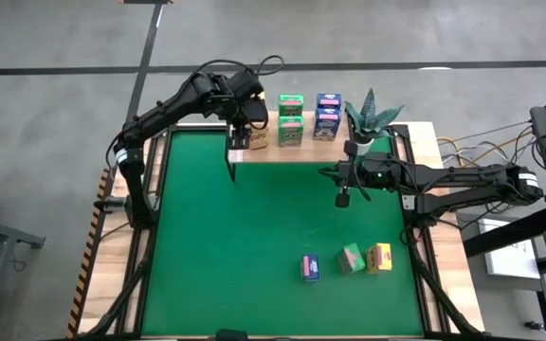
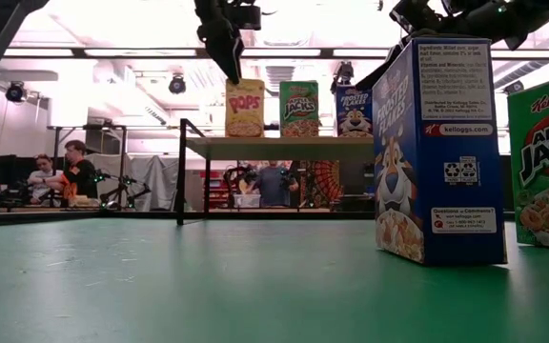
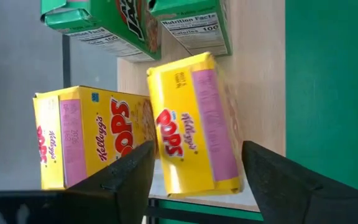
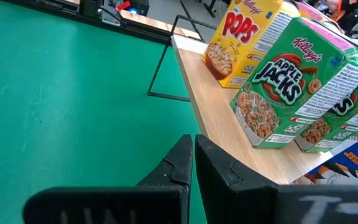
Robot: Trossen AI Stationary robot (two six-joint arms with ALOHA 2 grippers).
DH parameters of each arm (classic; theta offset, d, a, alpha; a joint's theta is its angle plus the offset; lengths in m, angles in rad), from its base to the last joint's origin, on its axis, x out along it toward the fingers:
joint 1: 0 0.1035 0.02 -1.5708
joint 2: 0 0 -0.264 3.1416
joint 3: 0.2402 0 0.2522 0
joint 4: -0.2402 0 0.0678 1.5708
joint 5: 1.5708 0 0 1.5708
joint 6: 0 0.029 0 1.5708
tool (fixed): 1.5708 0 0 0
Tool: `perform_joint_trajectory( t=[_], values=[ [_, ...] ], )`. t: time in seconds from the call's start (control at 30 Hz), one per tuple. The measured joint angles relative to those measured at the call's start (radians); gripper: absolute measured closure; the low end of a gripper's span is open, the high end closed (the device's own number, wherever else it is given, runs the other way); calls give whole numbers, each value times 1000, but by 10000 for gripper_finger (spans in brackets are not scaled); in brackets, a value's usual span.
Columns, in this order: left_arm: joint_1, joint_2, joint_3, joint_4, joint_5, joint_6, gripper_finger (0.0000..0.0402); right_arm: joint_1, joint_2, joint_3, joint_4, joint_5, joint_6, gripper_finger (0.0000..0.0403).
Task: Stack cereal on shelf
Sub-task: Put the left yellow cereal box on the shelf aligned with the other yellow cereal box
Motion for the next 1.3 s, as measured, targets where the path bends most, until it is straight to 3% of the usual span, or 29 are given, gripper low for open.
perform_joint_trajectory(
  t=[0.33, 0.6, 0.73, 0.93, 1.3],
  values=[
    [-19, -24, 0, -4, -61, -19, 166, 0, 0, 0, 0, 0, 0, 394],
    [-61, -60, 0, 13, 27, -58, 174, 0, 0, 0, -1, 0, 3, 394],
    [-66, -63, 0, 54, 29, -30, 226, 0, 0, 0, -5, 0, 13, 394],
    [-45, -63, -38, 101, 29, -24, 384, 0, 0, 0, -28, 0, 19, 394],
    [-39, -69, -169, 197, -30, -44, 398, 0, 0, 0, -28, 1, 27, 394]
  ],
)
